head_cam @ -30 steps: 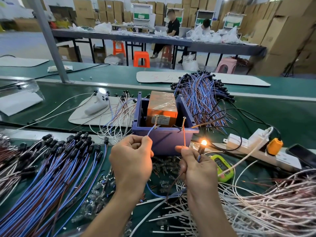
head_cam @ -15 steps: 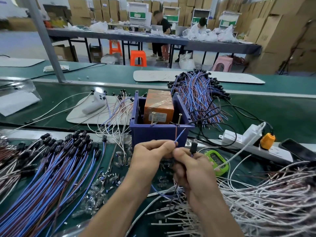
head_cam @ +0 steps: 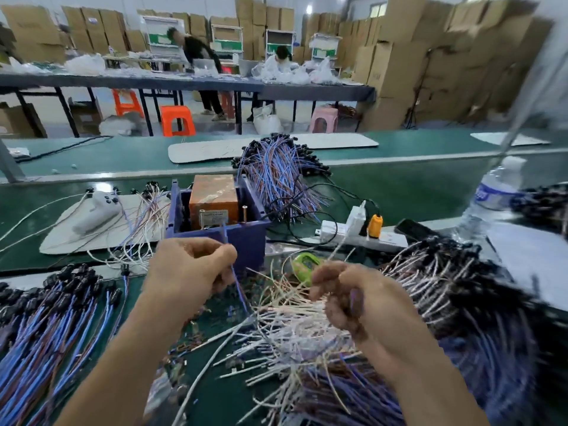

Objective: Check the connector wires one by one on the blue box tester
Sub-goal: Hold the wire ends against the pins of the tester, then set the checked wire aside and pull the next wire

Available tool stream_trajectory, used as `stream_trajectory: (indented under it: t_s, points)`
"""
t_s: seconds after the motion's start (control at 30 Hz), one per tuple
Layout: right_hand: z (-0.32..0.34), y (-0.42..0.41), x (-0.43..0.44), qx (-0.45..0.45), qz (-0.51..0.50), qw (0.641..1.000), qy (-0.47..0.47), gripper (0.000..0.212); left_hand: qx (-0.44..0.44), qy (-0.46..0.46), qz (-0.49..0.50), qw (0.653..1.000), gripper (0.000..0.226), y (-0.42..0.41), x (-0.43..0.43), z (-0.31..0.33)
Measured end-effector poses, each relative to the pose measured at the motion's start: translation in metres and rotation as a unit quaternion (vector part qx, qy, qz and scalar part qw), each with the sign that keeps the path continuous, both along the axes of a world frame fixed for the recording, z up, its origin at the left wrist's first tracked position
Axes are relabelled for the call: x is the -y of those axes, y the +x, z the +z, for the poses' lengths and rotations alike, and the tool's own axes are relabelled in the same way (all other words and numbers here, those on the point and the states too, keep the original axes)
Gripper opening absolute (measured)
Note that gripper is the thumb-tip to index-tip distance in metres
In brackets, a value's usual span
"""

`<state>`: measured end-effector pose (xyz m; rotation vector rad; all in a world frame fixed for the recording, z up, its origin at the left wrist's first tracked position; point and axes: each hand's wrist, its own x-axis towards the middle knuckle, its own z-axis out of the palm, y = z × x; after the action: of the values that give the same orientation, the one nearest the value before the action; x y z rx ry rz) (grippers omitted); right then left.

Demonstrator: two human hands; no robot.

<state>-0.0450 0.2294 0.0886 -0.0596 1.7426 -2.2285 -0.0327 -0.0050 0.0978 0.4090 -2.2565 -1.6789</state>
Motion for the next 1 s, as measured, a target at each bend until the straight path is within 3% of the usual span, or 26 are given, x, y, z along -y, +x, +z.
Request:
stream_trajectory:
  t_s: [0.1, 0.17, 0.3, 0.43, 0.5, 0.63, 0.73, 0.8, 0.87, 0.93, 1.0]
  points:
    - [0.004, 0.01, -0.056, 0.005, -0.069, 0.997, 0.041, 0.043, 0.032, -0.081, -0.03, 0.996, 0.027, 0.011, -0.003, -0.001]
    - [0.004, 0.015, -0.089, 0.009, -0.103, 0.991, 0.084, 0.043, 0.083, -0.121, -0.104, 0.984, 0.022, 0.017, -0.006, -0.001]
    - [0.003, 0.02, -0.138, 0.019, -0.097, 0.967, 0.236, 0.035, 0.178, -0.256, -0.328, 0.892, 0.008, 0.029, -0.036, -0.005]
    - [0.001, 0.02, -0.162, 0.006, -0.15, 0.918, 0.367, 0.033, 0.129, -0.317, -0.373, 0.862, 0.003, 0.03, -0.084, -0.017]
    - [-0.003, 0.017, -0.173, -0.01, -0.182, 0.862, 0.473, 0.035, 0.098, -0.35, -0.383, 0.849, 0.005, 0.028, -0.107, -0.022]
    - [-0.01, 0.016, -0.187, -0.059, -0.24, 0.685, 0.686, 0.035, 0.043, -0.402, -0.382, 0.831, 0.012, 0.026, -0.145, -0.031]
    - [-0.015, 0.011, -0.189, -0.086, -0.254, 0.624, 0.734, 0.035, -0.007, -0.449, -0.346, 0.824, 0.012, 0.023, -0.163, -0.039]
    - [-0.019, 0.006, -0.193, -0.1, -0.227, 0.631, 0.735, 0.036, -0.044, -0.498, -0.331, 0.8, 0.015, 0.022, -0.168, -0.046]
    - [-0.019, 0.005, -0.199, -0.121, -0.198, 0.672, 0.703, 0.036, -0.075, -0.516, -0.33, 0.787, 0.013, 0.022, -0.17, -0.052]
    - [-0.016, 0.012, -0.207, -0.143, -0.205, 0.716, 0.652, 0.031, -0.085, -0.511, -0.339, 0.785, 0.013, 0.02, -0.169, -0.055]
    - [-0.015, 0.027, -0.214, -0.165, -0.253, 0.734, 0.608, 0.017, -0.08, -0.494, -0.348, 0.793, 0.023, 0.019, -0.17, -0.055]
